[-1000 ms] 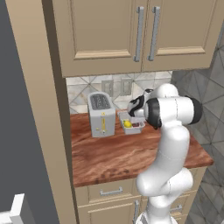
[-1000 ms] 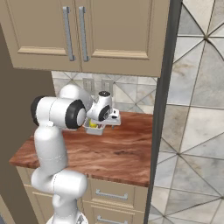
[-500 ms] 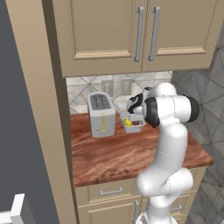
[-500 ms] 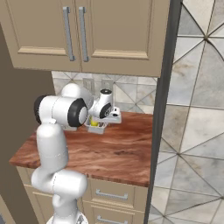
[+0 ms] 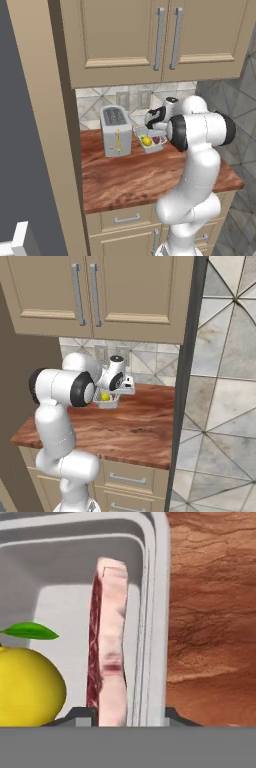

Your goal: Place the tupperware on the second highest shelf of the fridge. Make space for the tupperware among the existing items by rearranging them on the shelves if needed. Close the fridge door when finished.

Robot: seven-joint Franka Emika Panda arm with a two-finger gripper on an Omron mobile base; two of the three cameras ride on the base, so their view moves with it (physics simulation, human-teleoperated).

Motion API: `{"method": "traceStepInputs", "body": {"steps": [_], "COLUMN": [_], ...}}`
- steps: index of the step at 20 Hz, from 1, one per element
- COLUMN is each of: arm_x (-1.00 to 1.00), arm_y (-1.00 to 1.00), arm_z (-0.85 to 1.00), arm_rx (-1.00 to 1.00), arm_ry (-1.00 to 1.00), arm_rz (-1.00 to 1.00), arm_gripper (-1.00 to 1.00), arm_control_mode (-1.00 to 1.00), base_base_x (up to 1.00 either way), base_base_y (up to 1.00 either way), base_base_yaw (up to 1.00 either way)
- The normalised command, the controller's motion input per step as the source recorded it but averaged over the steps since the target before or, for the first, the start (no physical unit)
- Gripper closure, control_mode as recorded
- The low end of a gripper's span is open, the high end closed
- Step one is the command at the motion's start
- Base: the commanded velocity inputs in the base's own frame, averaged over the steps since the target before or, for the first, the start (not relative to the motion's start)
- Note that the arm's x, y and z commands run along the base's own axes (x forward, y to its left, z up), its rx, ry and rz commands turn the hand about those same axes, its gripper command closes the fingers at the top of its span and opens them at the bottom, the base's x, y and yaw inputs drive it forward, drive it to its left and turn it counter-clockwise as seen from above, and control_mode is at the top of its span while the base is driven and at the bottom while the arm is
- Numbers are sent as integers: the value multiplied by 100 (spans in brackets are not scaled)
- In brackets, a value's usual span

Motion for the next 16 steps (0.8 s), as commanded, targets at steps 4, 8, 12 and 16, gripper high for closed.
{"method": "traceStepInputs", "body": {"steps": [4,8,12,16], "arm_x": [-93,-100,-100,-100], "arm_y": [2,3,0,0], "arm_z": [89,91,96,100], "arm_rx": [0,0,6,8], "arm_ry": [-15,-12,-22,-13], "arm_rz": [0,0,4,10], "arm_gripper": [100,100,100,100], "arm_control_mode": [-100,-100,-100,-100], "base_base_x": [0,0,0,0], "base_base_y": [0,0,0,0], "base_base_yaw": [0,0,0,0]}}
